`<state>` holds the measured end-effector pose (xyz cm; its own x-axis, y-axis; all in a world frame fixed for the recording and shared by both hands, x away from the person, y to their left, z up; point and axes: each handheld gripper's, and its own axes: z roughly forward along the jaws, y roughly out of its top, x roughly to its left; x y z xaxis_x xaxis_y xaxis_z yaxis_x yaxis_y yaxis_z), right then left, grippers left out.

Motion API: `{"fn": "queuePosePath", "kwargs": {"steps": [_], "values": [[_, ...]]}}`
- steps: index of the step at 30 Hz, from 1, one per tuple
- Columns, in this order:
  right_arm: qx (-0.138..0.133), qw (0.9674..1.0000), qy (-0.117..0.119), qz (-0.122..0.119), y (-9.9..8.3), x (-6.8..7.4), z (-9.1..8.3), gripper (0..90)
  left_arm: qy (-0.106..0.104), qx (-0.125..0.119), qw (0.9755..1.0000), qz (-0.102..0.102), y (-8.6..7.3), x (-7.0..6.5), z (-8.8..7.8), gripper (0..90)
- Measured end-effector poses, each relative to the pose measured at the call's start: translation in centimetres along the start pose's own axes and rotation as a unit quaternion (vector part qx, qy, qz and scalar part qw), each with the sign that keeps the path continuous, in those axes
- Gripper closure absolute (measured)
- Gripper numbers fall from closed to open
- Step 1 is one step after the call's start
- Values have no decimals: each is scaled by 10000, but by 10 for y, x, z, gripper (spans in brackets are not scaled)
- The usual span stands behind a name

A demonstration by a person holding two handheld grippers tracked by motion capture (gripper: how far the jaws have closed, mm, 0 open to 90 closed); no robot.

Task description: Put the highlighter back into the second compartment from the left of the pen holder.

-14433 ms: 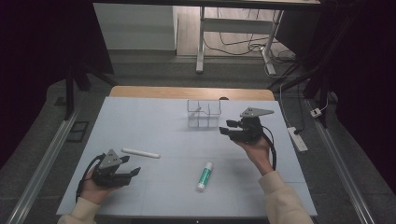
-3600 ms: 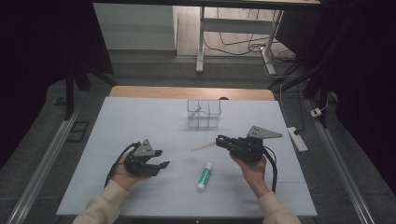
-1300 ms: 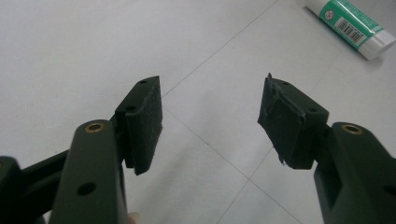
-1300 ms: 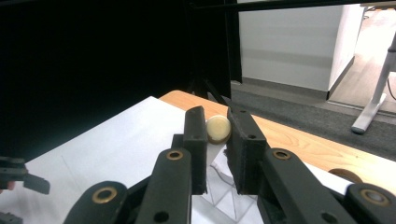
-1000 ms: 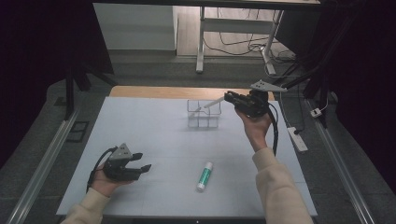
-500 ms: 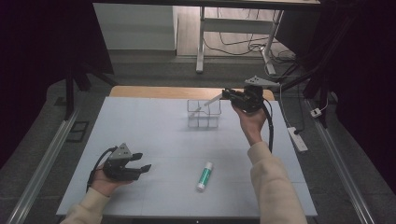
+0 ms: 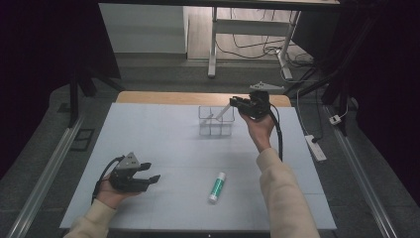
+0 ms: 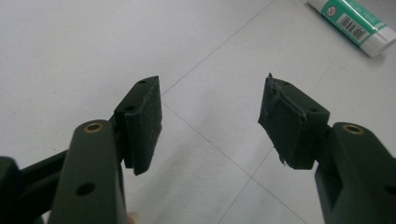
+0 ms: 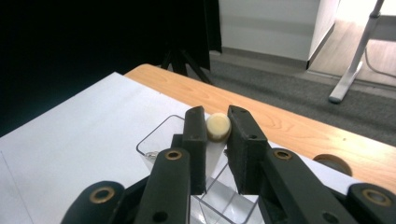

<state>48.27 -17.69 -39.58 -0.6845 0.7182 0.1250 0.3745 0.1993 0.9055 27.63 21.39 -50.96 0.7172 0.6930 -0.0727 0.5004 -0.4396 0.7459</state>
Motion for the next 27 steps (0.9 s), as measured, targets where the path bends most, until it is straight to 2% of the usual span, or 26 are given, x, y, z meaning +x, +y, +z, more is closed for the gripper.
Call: {"fn": "queuePosePath", "kwargs": {"steps": [2, 6, 15, 20, 27], "values": [[-15, 10000, -42, 15, 0, 1, 4, 654, 1, 15, 10000, 2, 0, 0, 0, 385], [-50, 9999, -88, 46, -3, 3, 7, 567, -3, -8, 10000, -11, -1, 1, 0, 385], [-43, 10000, 53, 47, -16, 0, -8, 539, 14, 0, 10000, -1, 0, 1, 0, 385], [-47, 10000, 56, -49, -26, -3, -18, 503, 26, -4, 10000, -15, -1, 1, 0, 385], [-20, 9997, 180, -160, -44, -5, -35, 489, 32, 17, 10000, -26, -1, 1, 0, 384]]}}
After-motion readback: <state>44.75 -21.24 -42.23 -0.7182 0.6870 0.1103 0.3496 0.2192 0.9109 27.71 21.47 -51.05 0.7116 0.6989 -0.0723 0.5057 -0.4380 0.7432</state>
